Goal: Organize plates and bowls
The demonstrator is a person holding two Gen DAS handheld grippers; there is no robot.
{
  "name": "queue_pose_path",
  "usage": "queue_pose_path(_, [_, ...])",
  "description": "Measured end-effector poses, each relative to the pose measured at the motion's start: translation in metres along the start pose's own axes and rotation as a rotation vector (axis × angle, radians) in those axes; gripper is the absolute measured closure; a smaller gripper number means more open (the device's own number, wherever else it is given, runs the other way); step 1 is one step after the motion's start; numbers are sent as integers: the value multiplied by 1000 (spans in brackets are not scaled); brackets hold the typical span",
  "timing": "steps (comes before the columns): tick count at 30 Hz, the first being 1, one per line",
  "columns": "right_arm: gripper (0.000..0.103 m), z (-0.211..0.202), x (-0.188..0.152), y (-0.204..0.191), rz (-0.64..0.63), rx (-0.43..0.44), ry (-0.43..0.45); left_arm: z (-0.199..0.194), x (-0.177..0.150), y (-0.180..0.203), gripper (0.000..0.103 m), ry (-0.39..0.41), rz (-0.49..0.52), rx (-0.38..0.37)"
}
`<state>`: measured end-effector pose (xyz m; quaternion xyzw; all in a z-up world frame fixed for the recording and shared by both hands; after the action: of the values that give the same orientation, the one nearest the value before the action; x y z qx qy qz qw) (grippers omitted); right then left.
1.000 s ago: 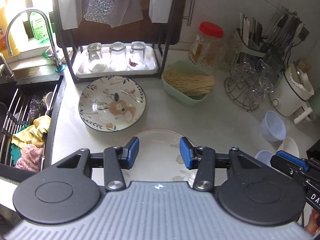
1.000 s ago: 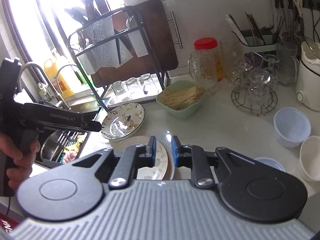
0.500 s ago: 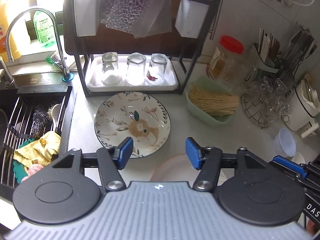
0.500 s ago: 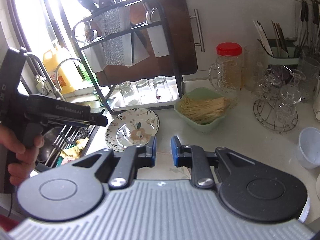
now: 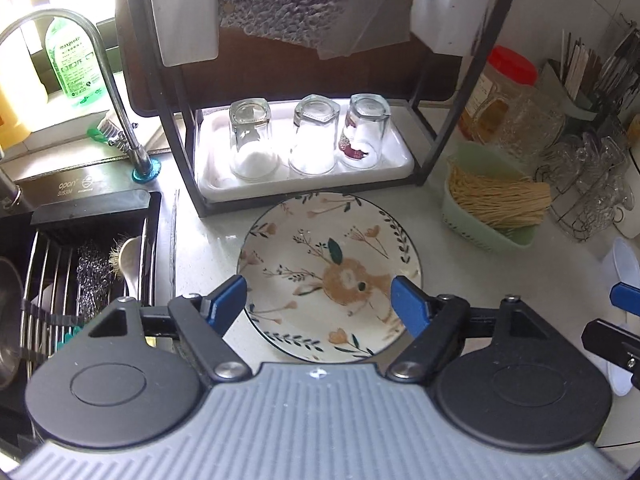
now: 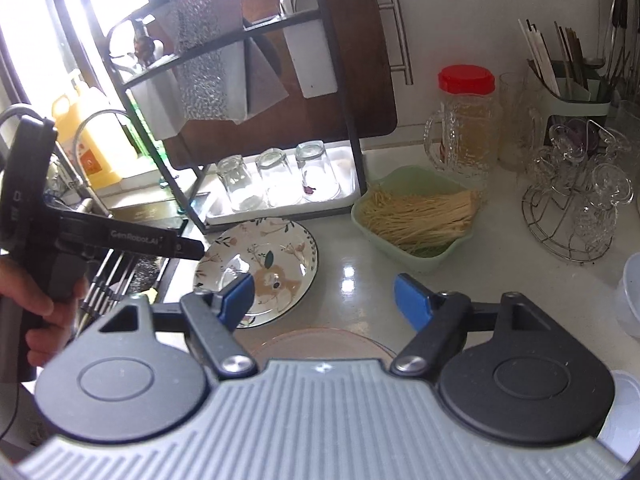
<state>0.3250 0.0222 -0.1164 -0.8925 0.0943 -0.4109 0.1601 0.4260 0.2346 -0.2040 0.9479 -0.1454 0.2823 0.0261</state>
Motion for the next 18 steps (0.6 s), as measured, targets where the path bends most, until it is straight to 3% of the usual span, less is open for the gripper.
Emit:
queue_pose_path(12, [27,85,-8,2,143,-11,-112,66,8,-37,20,-6,34,-51])
queue_pose_path(16, [41,110,-13,0,187,-10,-168,87,11,-45,23,-27,36,-70])
queue_pose_path(18, [42,121,-14,0,213,-7,-186,92,14,-46,27,-23,52,-75])
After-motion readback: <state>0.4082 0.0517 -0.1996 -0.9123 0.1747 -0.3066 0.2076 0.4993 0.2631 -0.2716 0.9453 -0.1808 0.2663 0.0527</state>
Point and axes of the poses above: each gripper's, at about its wrist camera, not at the fingertips, and z roughly the way its jaws point, y to its right, x to its top, the point moved 8 cm from there along z, roughly the way its jaws point, and after that the axes turned 13 degrees about z, right-handed, at the moved point
